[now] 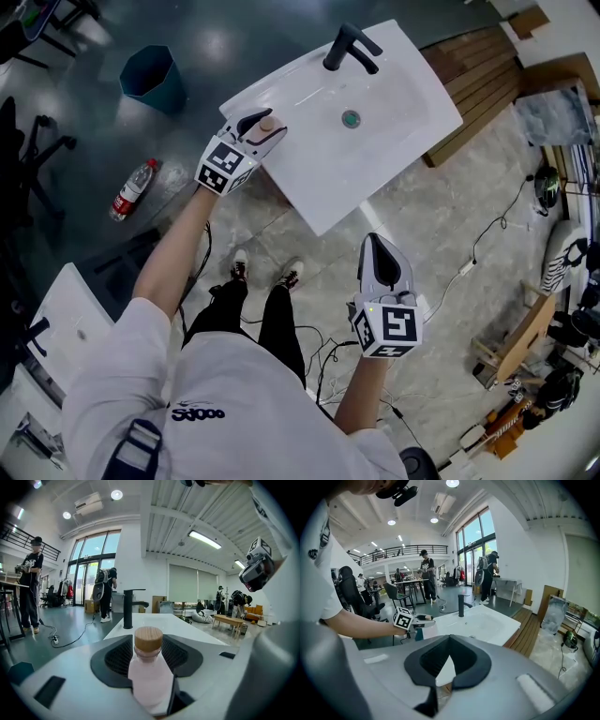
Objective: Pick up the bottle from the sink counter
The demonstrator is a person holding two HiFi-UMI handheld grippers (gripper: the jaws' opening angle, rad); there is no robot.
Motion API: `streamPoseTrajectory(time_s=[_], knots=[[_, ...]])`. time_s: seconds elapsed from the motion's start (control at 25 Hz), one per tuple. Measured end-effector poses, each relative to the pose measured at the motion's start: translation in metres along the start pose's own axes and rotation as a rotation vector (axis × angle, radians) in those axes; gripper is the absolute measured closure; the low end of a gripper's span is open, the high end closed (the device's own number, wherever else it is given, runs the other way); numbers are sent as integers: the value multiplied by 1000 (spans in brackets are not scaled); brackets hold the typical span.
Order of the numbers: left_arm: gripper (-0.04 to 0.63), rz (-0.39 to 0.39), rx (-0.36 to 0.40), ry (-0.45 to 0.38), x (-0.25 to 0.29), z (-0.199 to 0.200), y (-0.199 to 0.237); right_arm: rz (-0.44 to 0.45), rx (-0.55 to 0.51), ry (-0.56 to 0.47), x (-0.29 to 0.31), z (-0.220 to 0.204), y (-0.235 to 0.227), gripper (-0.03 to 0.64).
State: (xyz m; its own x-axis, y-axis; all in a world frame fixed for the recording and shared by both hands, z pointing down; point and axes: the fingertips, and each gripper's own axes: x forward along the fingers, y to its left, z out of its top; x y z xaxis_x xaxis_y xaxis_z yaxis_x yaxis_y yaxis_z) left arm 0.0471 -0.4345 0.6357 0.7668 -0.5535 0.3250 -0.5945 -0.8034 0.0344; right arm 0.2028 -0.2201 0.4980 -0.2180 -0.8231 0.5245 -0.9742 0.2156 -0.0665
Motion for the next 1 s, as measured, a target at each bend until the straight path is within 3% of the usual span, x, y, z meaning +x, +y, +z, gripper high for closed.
streamPoseTrajectory(time_s=[0.16, 0.72, 1.0], knots=[[456, 11, 27, 11, 4, 0, 1, -1, 1, 1, 3, 1, -1, 607], [477, 59, 27, 43, 1, -1, -3, -33, 30, -23, -5, 3, -15, 607], [477, 38, 3, 39, -14, 12, -28, -59, 45, -41, -18, 5, -24, 607]])
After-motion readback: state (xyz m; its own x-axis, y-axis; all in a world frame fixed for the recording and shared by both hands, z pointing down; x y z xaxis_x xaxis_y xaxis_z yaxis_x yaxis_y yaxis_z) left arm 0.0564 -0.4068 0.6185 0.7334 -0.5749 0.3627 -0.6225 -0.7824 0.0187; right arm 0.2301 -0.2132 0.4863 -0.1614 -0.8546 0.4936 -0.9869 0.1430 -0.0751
